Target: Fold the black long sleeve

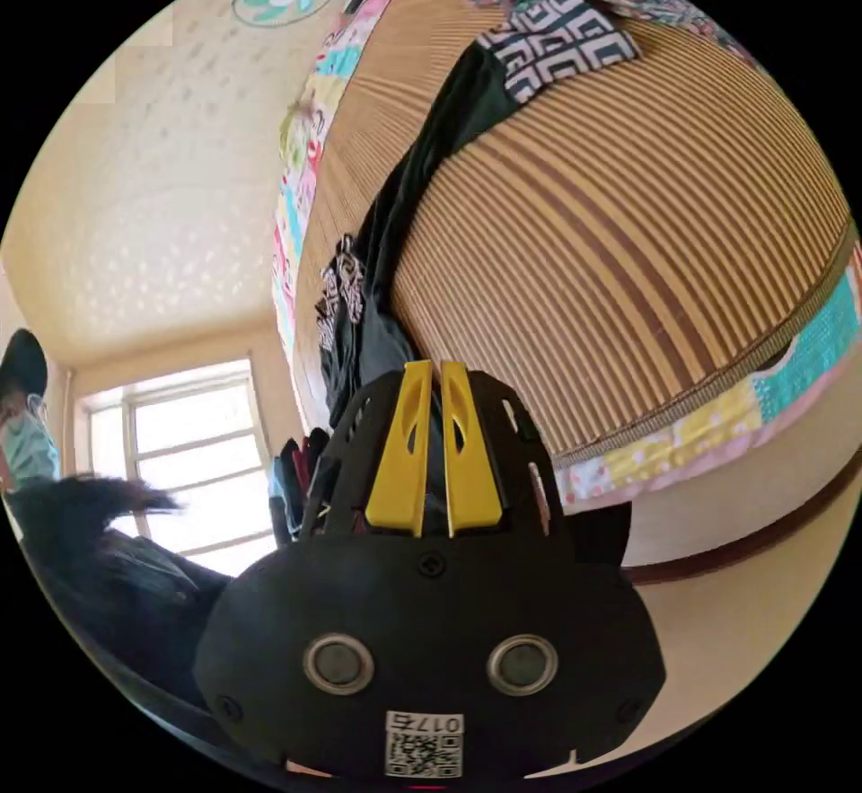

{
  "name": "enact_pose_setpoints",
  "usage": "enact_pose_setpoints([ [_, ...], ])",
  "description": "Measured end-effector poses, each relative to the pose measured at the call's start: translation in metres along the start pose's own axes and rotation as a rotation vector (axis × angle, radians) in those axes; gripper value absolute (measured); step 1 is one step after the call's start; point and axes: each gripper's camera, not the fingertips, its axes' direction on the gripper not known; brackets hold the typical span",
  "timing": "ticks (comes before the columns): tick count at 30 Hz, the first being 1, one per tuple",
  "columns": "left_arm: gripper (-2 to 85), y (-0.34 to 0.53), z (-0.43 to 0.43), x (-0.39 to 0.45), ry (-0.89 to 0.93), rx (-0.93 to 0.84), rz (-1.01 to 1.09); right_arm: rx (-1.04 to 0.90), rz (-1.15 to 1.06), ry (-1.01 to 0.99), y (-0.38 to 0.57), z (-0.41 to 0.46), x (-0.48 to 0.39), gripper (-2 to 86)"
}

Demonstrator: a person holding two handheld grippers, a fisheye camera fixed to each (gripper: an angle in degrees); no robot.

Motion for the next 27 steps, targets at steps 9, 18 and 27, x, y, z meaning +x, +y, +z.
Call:
enact_pose_setpoints([
  [9,4.1,-0.029,-0.029,0.035,0.097,0.029,0.026,0.211,0.214,0.293,-0.201,-0.017,-0.069,9.4],
  [18,3.9,-0.037,-0.045,0.027,0.206,0.022,-0.044,0.289,-0.085,-0.029,-0.192,-0.084,-0.166,2.5],
  [27,3.7,-0.039,-0.042,0.004,0.256,-0.043,-0.078,0.372,0.131,-0.015,-0.107,-0.120,-0.027,3.8],
])
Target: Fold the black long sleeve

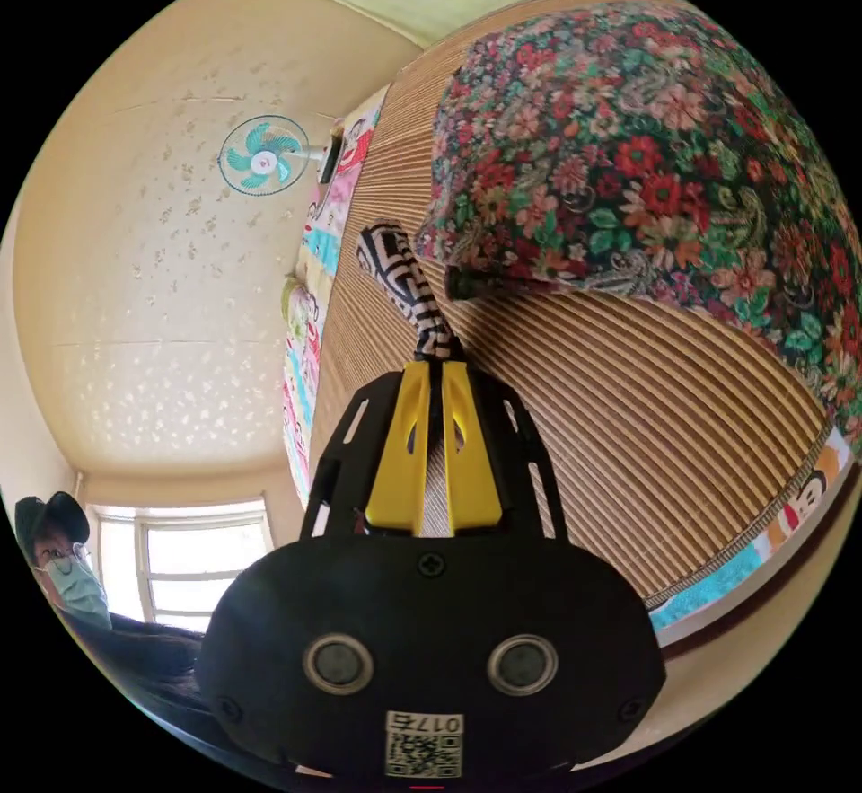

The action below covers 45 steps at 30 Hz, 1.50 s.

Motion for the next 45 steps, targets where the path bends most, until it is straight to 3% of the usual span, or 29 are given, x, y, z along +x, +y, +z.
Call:
enact_pose_setpoints([
  [2,3.7,0.000,-0.001,-0.004,0.010,-0.013,-0.001,0.037,0.118,-0.097,0.011,-0.002,0.040,4.8],
  [5,3.7,0.001,-0.009,-0.012,0.001,-0.018,-0.003,0.103,0.107,-0.196,0.017,-0.004,0.043,8.1],
  [9,3.7,0.005,-0.026,-0.029,0.022,0.011,-0.033,0.195,0.107,-0.070,0.003,-0.004,0.028,11.4],
  [13,3.7,0.009,-0.038,-0.047,0.030,0.032,-0.053,0.043,0.069,0.093,-0.027,0.028,0.008,5.8],
  [15,3.6,0.016,-0.047,-0.061,0.041,0.055,-0.083,0.146,-0.007,0.069,-0.017,0.020,-0.029,3.4],
  [21,3.4,0.041,-0.058,-0.092,0.090,0.109,-0.138,0.276,-0.630,-0.047,0.117,0.027,-0.235,2.2],
  [24,3.8,0.052,-0.061,-0.103,0.127,0.134,-0.163,0.125,-0.829,-0.233,0.223,0.098,-0.297,2.8],
  [27,4.1,0.061,-0.069,-0.113,0.156,0.176,-0.182,-0.319,-0.844,-0.351,0.329,0.234,-0.307,3.9],
  [29,4.3,0.062,-0.074,-0.118,0.144,0.200,-0.172,-0.796,-0.854,-0.213,0.420,0.342,-0.270,6.2],
  [31,4.5,0.061,-0.082,-0.123,0.122,0.233,-0.163,-0.877,-0.836,-0.119,0.454,0.358,-0.230,7.8],
  [33,4.7,0.056,-0.094,-0.127,0.088,0.309,-0.132,-0.794,-0.858,-0.047,0.456,0.334,-0.202,8.5],
  [39,6.2,0.006,-0.120,-0.111,0.018,0.508,0.027,-0.517,-0.887,0.438,0.405,0.279,-0.134,9.5],
  [41,6.4,-0.023,-0.114,-0.109,0.030,0.501,0.073,-0.470,-0.916,0.454,0.393,0.288,-0.130,9.1],
  [44,4.5,-0.080,-0.077,-0.111,-0.076,0.341,0.044,-0.535,-0.996,0.554,0.395,0.343,-0.125,7.2],
  [45,3.2,-0.092,-0.079,-0.107,-0.099,0.411,0.101,-0.531,-0.998,0.589,0.395,0.356,-0.124,6.9],
])
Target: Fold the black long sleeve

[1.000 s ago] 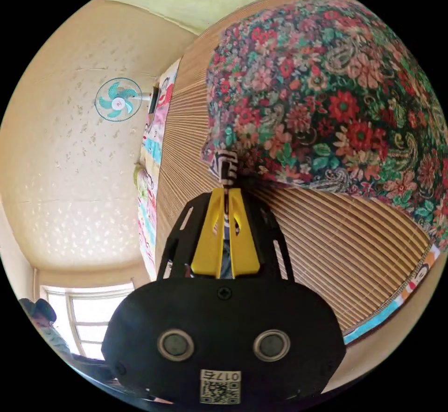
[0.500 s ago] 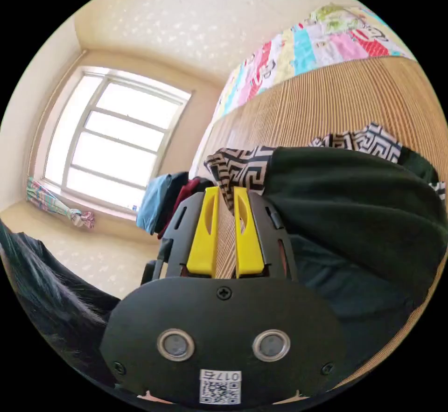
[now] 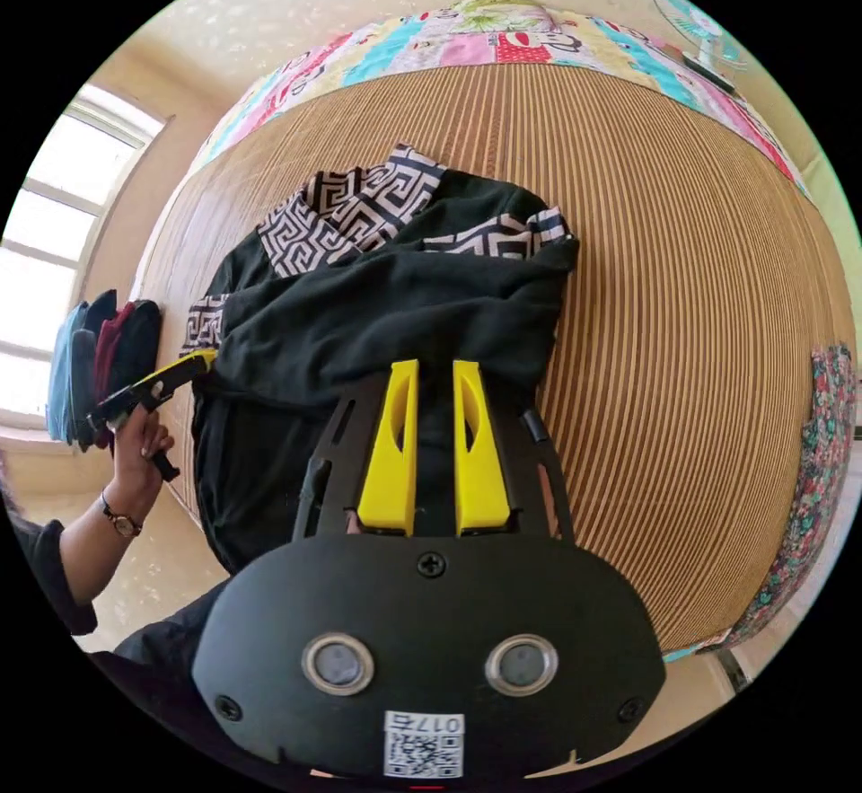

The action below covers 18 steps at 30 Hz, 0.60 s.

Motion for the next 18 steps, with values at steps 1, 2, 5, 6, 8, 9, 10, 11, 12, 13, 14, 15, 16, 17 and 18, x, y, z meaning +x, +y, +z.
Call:
enact_pose_setpoints([
  [1,2.7,-0.009,0.001,0.001,-0.016,0.020,0.023,0.061,-0.002,0.010,-0.012,0.003,-0.005,6.3],
  [2,2.0,-0.033,0.005,0.004,-0.044,0.015,0.047,0.082,0.034,0.010,-0.030,0.007,-0.006,5.9],
  [5,1.2,-0.106,0.013,0.003,-0.058,0.017,0.044,0.103,0.105,-0.004,-0.087,0.012,-0.004,5.6],
  [6,1.6,-0.135,0.014,0.000,-0.062,0.026,0.037,0.103,0.114,-0.016,-0.099,0.012,-0.001,5.6],
  [8,3.2,-0.171,0.007,-0.009,-0.035,0.035,0.014,0.096,0.165,-0.096,-0.136,0.001,0.014,6.3],
  [9,4.3,-0.187,-0.007,-0.016,0.002,0.063,0.007,0.117,0.173,-0.126,-0.139,-0.007,0.018,6.5],
  [10,4.7,-0.191,-0.017,-0.019,0.023,0.086,0.006,0.180,0.163,-0.187,-0.139,-0.028,0.025,6.9],
  [11,5.5,-0.193,-0.037,-0.025,0.066,0.134,0.025,0.224,0.134,-0.214,-0.131,-0.049,0.032,7.4],
  [12,6.3,-0.185,-0.056,-0.031,0.104,0.166,0.061,0.233,0.119,-0.212,-0.125,-0.058,0.035,7.6],
  [13,6.8,-0.178,-0.064,-0.033,0.118,0.168,0.077,0.224,0.097,-0.196,-0.109,-0.072,0.042,8.3],
  [14,7.9,-0.160,-0.075,-0.040,0.142,0.144,0.097,0.202,0.077,-0.177,-0.085,-0.082,0.052,8.9],
  [15,9.2,-0.137,-0.082,-0.047,0.176,0.100,0.109,0.187,0.065,-0.167,-0.072,-0.085,0.057,9.2],
  [16,9.9,-0.123,-0.084,-0.050,0.195,0.072,0.111,0.141,0.047,-0.135,-0.043,-0.087,0.067,9.7],
  [17,10.5,-0.092,-0.086,-0.058,0.226,0.009,0.100,0.080,0.047,-0.093,-0.012,-0.086,0.078,10.2],
  [18,11.3,-0.058,-0.086,-0.064,0.250,-0.058,0.069,0.047,0.055,-0.077,0.004,-0.083,0.084,10.5],
])
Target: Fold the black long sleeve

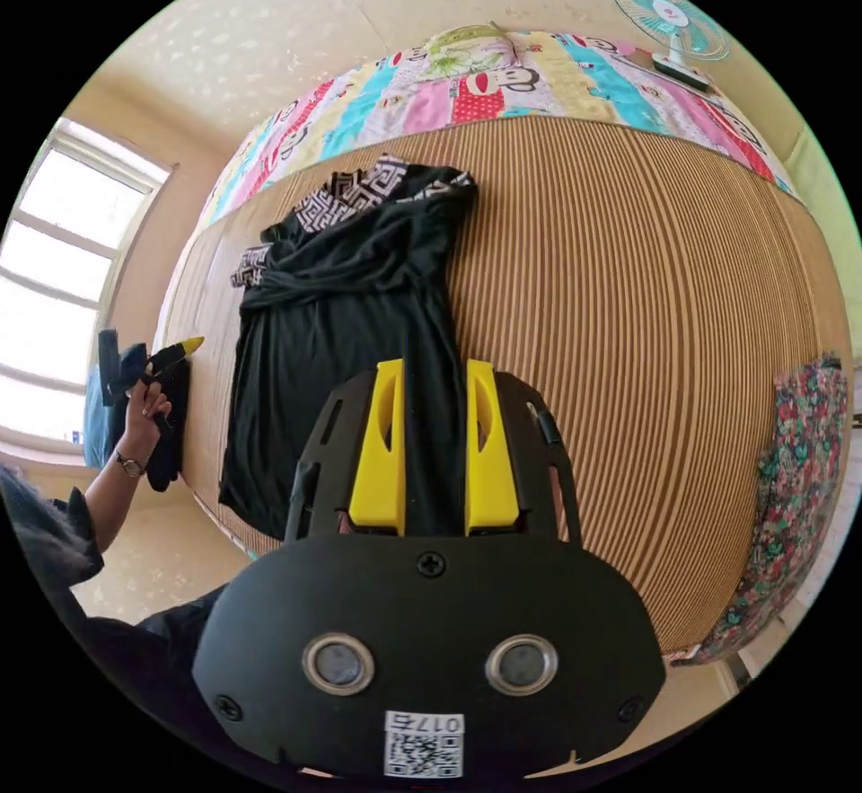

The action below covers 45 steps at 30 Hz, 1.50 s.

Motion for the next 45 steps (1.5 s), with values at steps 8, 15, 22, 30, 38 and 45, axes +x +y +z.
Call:
enact_pose_setpoints([
  [8,15.1,0.144,0.009,-0.003,0.098,-0.224,-0.320,-0.127,0.271,-0.161,0.146,-0.006,0.084,13.2],
  [15,3.0,0.147,0.018,0.009,-0.010,-0.240,-0.300,-0.193,0.231,-0.090,0.152,-0.002,0.093,4.9],
  [22,0.5,0.206,-0.052,0.010,0.226,-0.237,-0.343,-0.213,0.299,-0.384,0.221,-0.094,0.128,1.0],
  [30,0.5,0.233,-0.128,0.002,0.647,0.129,-0.543,0.176,0.494,-0.858,0.257,-0.200,0.177,0.4],
  [38,2.8,0.056,-0.099,-0.032,0.563,0.344,-0.484,0.326,0.390,-0.870,0.022,-0.151,0.176,0.6],
  [45,10.4,-0.001,-0.049,-0.032,0.258,0.294,-0.504,0.133,0.436,-0.349,-0.084,-0.109,0.130,1.8],
])
